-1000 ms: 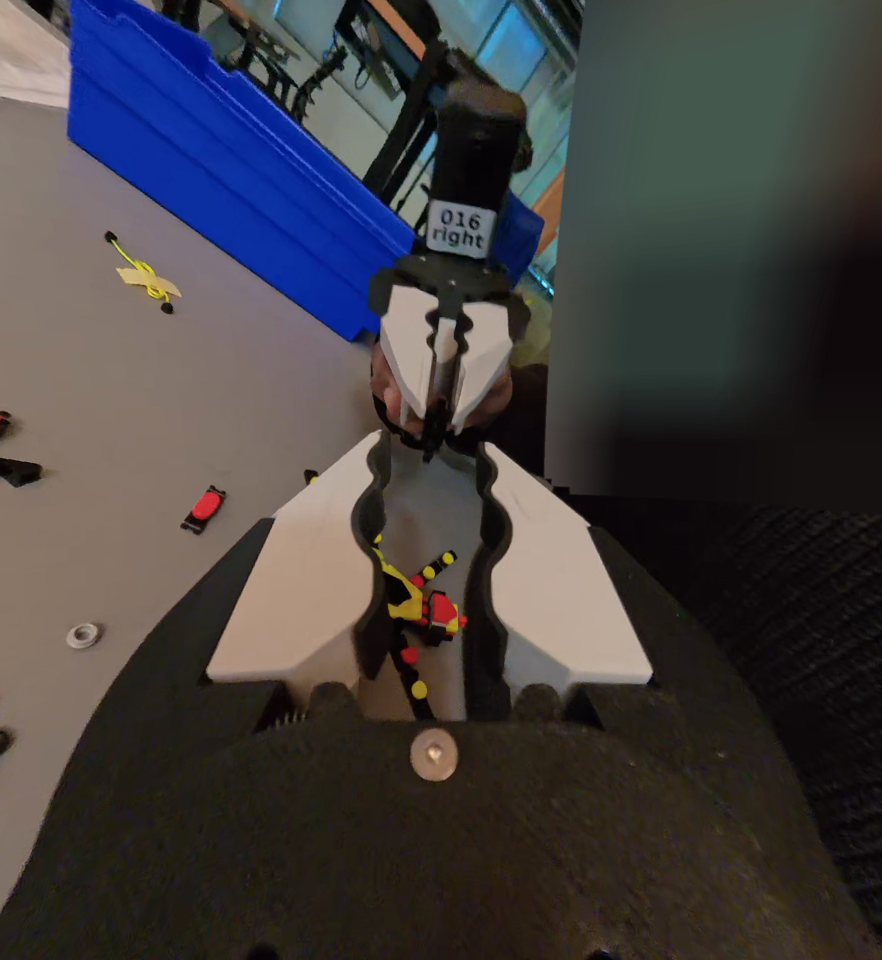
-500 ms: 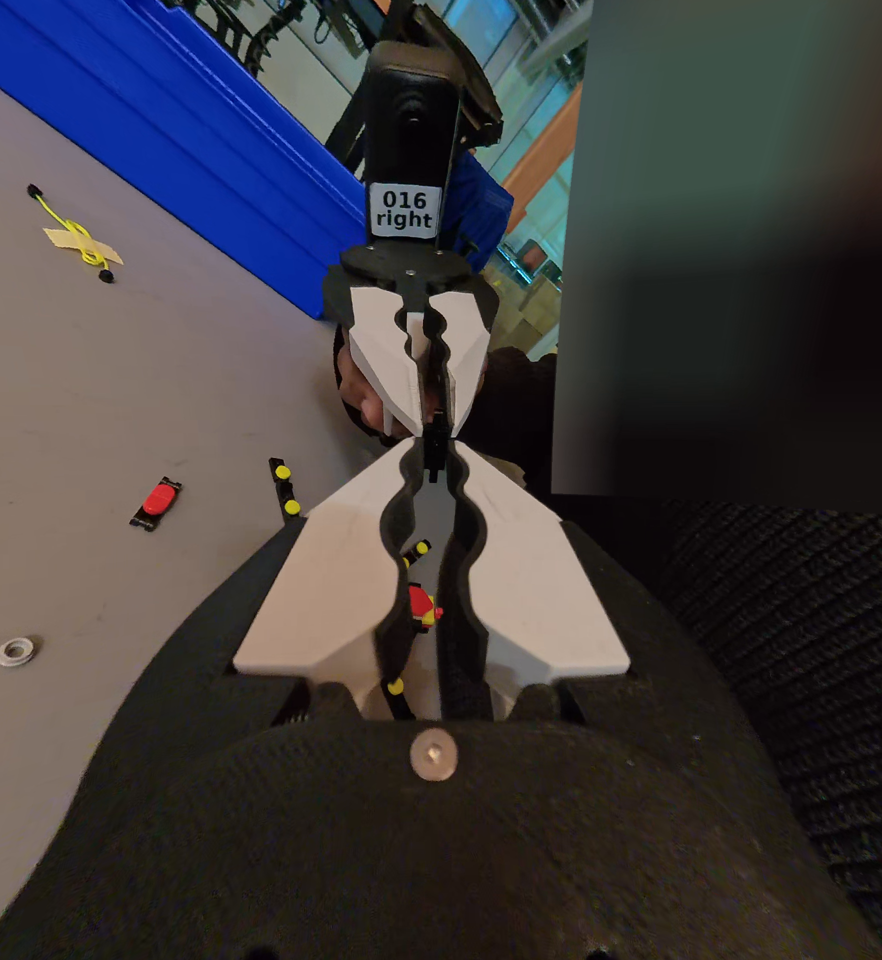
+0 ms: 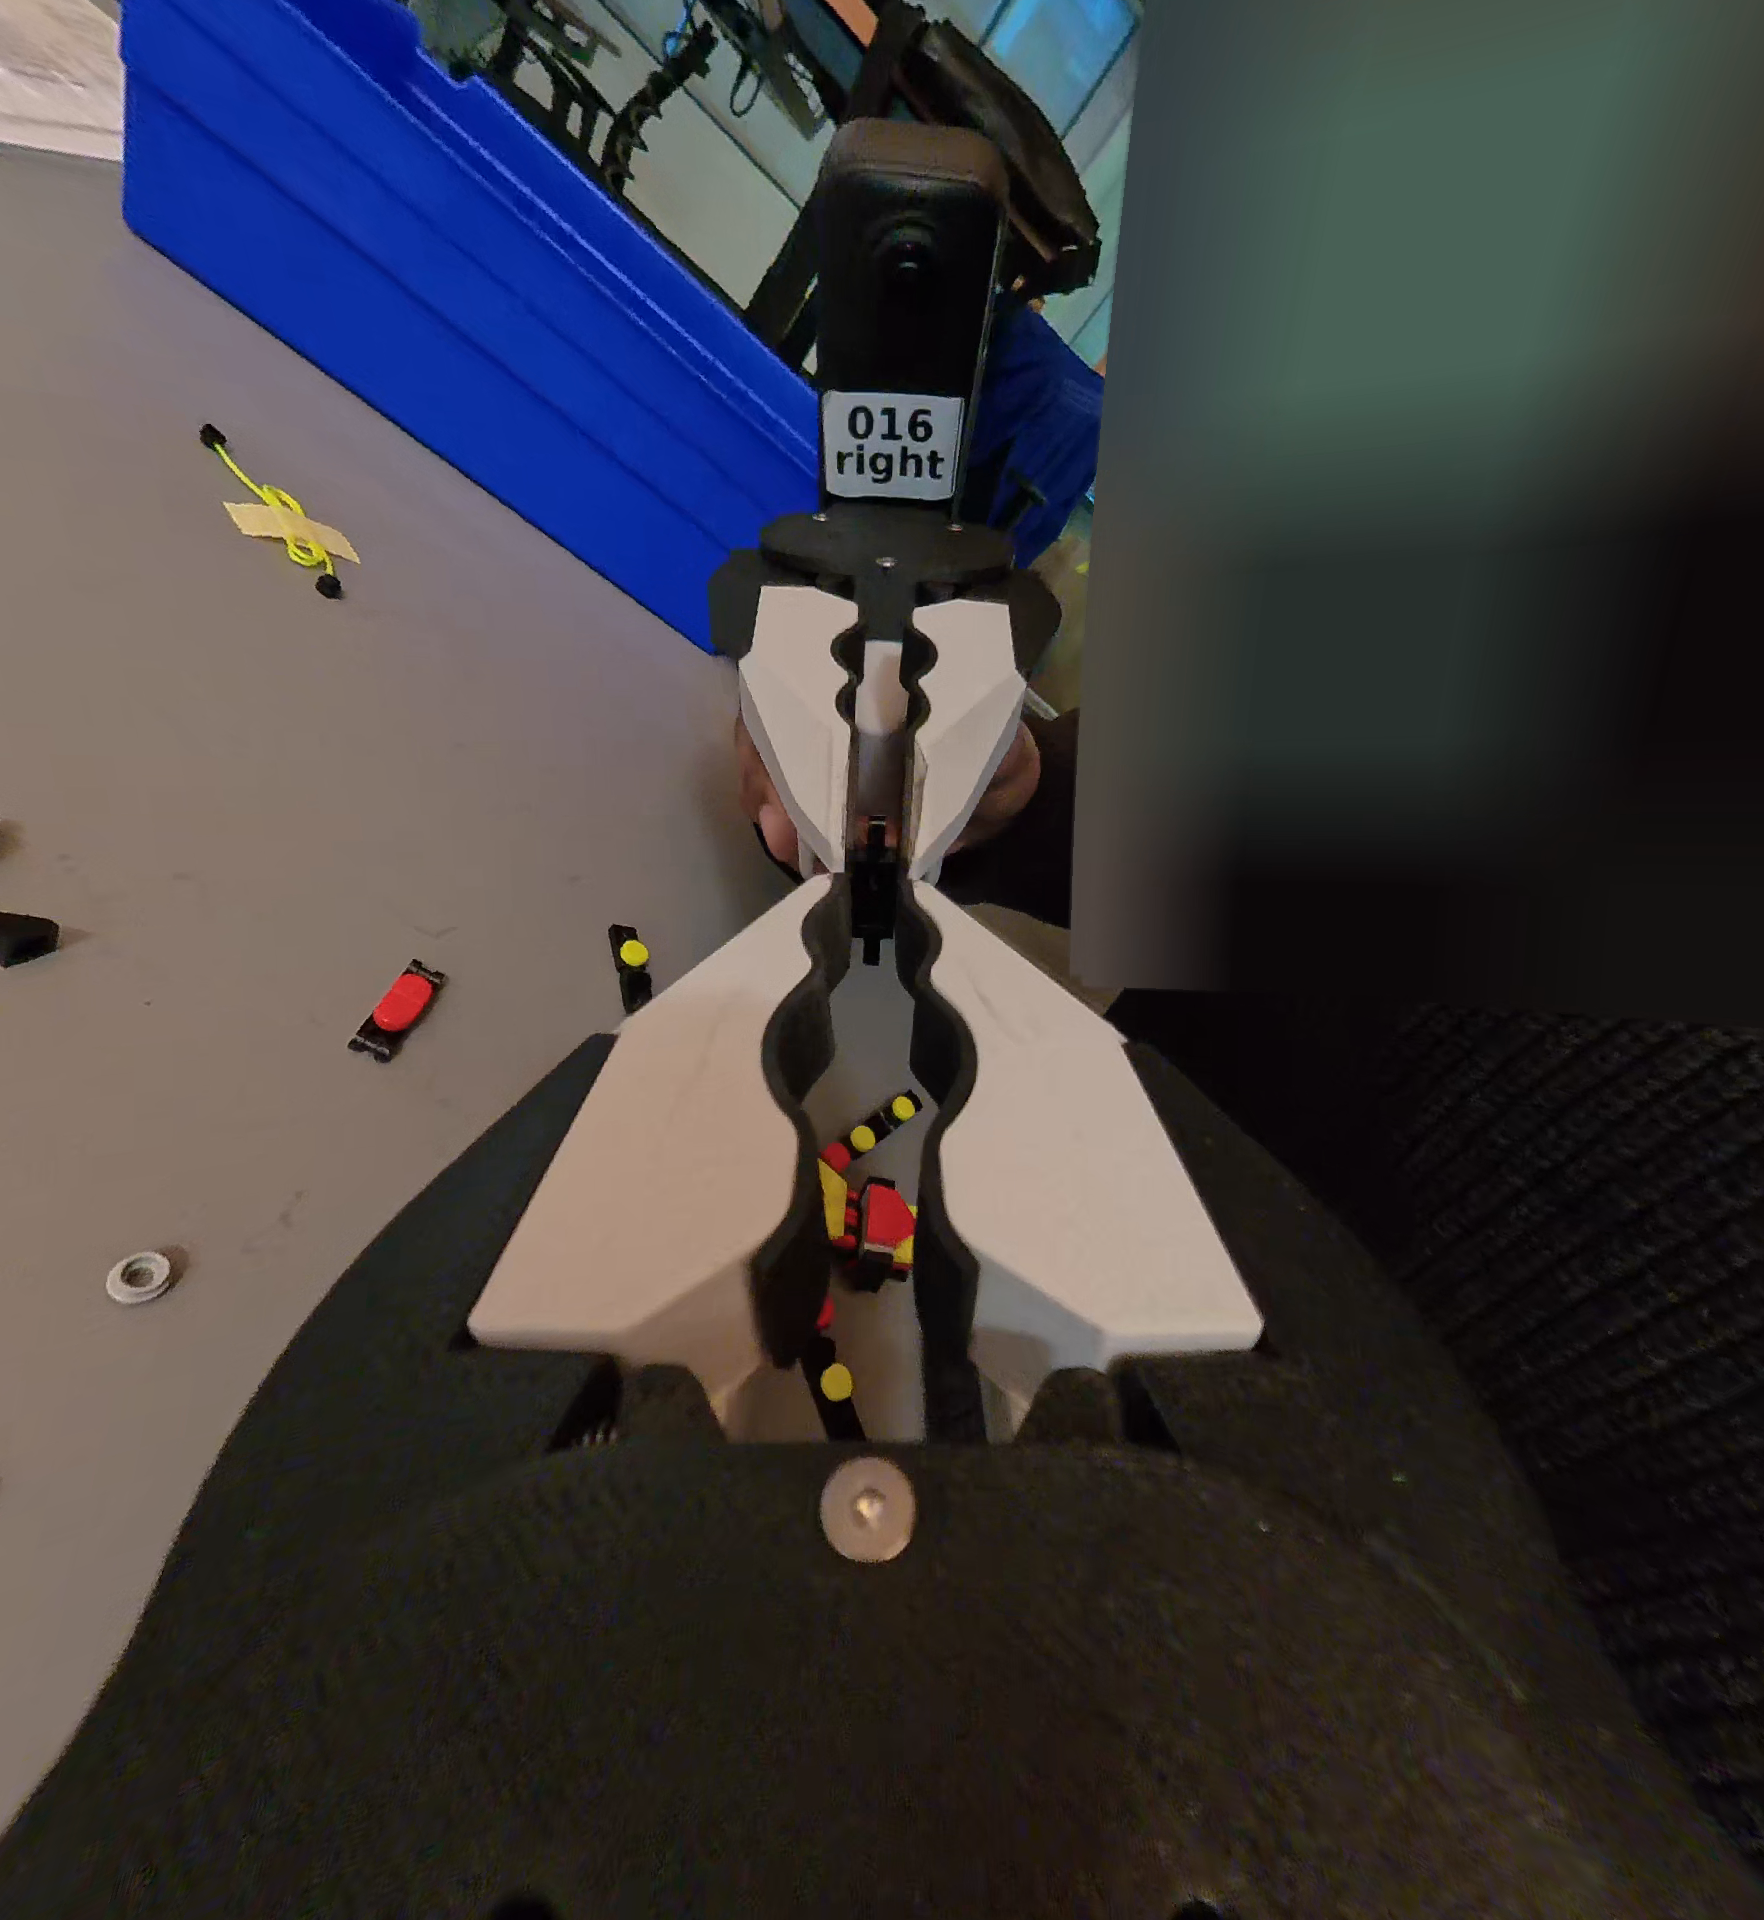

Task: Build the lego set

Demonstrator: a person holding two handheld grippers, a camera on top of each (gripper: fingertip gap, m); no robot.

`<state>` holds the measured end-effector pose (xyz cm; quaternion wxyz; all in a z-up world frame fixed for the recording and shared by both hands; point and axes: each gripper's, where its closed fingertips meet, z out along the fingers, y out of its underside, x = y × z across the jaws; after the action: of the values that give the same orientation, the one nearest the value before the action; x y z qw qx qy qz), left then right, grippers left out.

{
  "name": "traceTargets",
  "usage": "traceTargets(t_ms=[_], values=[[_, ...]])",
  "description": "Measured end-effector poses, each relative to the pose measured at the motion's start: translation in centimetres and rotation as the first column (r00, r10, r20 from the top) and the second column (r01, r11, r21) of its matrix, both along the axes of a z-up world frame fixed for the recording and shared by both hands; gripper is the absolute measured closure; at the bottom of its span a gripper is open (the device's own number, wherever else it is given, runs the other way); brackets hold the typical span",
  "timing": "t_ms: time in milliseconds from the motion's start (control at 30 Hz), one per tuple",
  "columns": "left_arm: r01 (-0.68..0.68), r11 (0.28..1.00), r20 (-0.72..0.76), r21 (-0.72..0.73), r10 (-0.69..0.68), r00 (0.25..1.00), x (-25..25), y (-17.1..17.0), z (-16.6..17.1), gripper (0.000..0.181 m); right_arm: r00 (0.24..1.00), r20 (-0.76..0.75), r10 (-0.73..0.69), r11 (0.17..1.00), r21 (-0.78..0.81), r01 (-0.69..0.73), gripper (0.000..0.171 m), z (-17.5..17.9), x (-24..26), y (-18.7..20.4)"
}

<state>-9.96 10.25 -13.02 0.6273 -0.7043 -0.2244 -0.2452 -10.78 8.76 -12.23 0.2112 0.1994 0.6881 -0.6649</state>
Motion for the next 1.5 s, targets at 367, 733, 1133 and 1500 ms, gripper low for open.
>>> traceTargets(t_ms=[367, 733, 1133, 1500], values=[[-0.093, 0.993, -0.007, 0.067, 0.094, 0.996, -0.5, 0.2, 1.6, 0.176, 1.000, -0.007, -0.007, 0.999, -0.034, 0.007, 0.166, 1.5, -0.4, 0.5], [-0.116, 0.986, 0.065, 0.121, 0.109, 0.992, -0.8, 0.0, 2.3, 0.177, 1.000, -0.002, 0.007, 0.998, -0.057, -0.007, 0.166, 1.9, -0.3, 0.9], [-0.155, 0.980, 0.076, 0.123, 0.146, 0.986, -1.8, -0.5, 2.2, 0.176, 0.997, 0.059, -0.058, 0.992, -0.112, 0.064, 0.159, 1.6, -1.3, 0.6], [-0.166, 0.979, 0.069, 0.115, 0.158, 0.985, -1.8, -0.5, 2.2, 0.177, 0.988, 0.155, 0.001, 0.996, -0.085, 0.012, 0.167, 1.3, -1.0, 0.5]])
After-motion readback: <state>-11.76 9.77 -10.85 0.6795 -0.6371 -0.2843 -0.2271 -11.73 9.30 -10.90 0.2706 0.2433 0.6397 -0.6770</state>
